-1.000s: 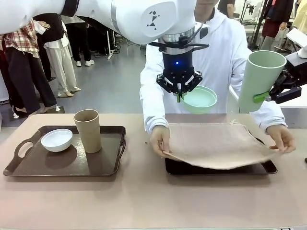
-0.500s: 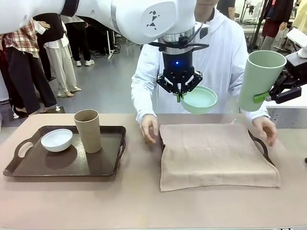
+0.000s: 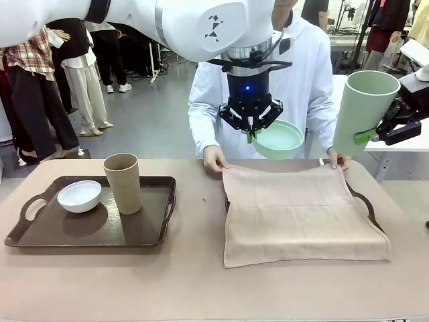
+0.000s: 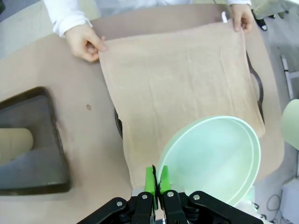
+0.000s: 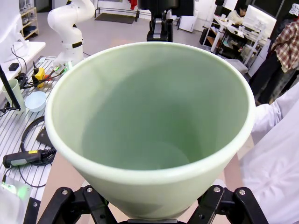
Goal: Set up a tray with a mat and arrange the tableware.
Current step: Place the Picnic Bowl and Reusable plastic cup back onto the Handle tray in front of the human's position.
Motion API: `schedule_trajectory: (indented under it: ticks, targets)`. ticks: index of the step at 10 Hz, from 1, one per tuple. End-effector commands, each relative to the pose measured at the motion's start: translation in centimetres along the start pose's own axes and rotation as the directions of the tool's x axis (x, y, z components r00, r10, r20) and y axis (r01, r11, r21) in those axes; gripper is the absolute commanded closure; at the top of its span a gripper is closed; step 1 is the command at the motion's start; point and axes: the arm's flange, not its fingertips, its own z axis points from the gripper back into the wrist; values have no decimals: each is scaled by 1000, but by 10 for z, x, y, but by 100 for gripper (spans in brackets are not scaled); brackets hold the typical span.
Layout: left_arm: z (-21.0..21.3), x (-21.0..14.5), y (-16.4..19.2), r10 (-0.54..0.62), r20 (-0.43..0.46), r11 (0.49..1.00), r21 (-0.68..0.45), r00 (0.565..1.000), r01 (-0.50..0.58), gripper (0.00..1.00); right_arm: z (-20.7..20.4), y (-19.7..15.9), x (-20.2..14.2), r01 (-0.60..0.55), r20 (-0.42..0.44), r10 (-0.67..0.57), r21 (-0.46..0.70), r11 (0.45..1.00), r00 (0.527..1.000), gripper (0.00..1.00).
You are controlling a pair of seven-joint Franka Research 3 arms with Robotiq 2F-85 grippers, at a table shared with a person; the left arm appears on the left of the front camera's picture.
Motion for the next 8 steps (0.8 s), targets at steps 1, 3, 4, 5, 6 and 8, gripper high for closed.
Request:
schedule_trajectory:
  ticks: [1, 3, 4, 5, 6, 8]
  targets:
    - [2, 2, 0, -5, 4, 1000, 0, 1000, 5, 100, 1, -2, 1, -3, -3, 3, 0, 1000, 1000, 20]
    - [-17, 3, 2, 4, -7, 1000, -16, 1000, -4, 96, -5, -4, -19, 25, 23, -25, 0, 1000, 999, 18]
    - [-34, 5, 2, 6, -16, 999, -34, 1000, -6, 96, -14, -6, -36, 39, 43, -39, 5, 999, 998, 18]
    - [-54, 7, 4, 10, -34, 999, -50, 999, -12, 96, -24, -7, -55, 65, 62, -66, 17, 998, 996, 18]
    - [-72, 9, 5, 19, -41, 998, -61, 999, -21, 96, -32, -5, -71, 76, 69, -78, 26, 997, 995, 18]
    - [-103, 11, 10, 38, -61, 996, -79, 997, -43, 96, -50, -3, -98, 84, 73, -87, 41, 996, 993, 18]
